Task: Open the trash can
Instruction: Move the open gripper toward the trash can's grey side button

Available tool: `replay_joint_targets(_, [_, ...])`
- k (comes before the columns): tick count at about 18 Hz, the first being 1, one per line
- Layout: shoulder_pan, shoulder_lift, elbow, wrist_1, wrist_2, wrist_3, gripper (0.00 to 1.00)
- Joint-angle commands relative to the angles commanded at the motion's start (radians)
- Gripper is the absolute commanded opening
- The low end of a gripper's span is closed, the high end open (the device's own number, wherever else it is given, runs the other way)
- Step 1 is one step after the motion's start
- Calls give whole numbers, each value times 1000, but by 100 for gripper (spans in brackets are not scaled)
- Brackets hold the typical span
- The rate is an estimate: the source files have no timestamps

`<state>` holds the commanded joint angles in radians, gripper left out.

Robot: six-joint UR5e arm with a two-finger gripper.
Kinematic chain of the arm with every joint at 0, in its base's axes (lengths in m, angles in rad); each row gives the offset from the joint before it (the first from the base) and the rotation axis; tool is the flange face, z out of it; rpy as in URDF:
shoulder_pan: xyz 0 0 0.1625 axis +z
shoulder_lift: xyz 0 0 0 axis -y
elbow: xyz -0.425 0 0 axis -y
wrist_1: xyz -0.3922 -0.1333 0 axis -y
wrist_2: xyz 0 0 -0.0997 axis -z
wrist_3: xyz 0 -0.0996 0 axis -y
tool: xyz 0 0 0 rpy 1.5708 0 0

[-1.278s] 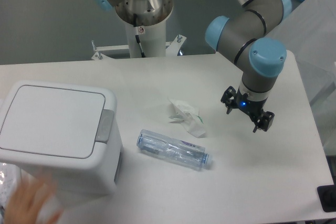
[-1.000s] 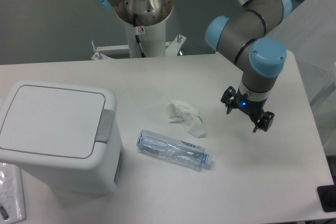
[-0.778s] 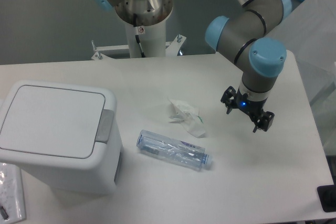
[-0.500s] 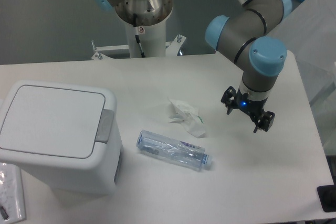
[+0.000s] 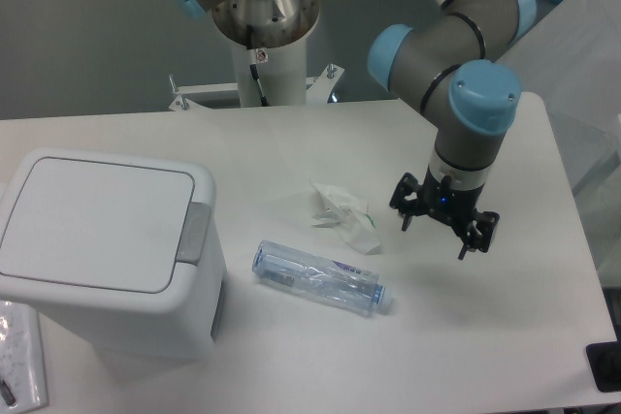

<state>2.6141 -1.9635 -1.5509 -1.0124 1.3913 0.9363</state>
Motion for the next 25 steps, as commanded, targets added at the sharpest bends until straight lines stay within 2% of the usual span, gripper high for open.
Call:
replay_joint_targets(4, [-60,-12,64,0,-5,-235,100])
replay_joint_targets(5, [-71,-11,72,0,-17,-255,100])
replay_joint_targets(7, [-81,-11,97,0,-82,-301,100])
replay_joint_targets(10, [-81,-12,175,0,-219,-471,100])
replay_joint_targets(13, [-85,-3,222,0,-317,-566,100])
replay_joint_targets(18, [-156,66,206,-2,-331,-620,100])
replay_joint_targets(21, [-184,132,141,-2,-328,-637,100])
replay_joint_targets(25, [-189,175,83,-2,-324,-633,100])
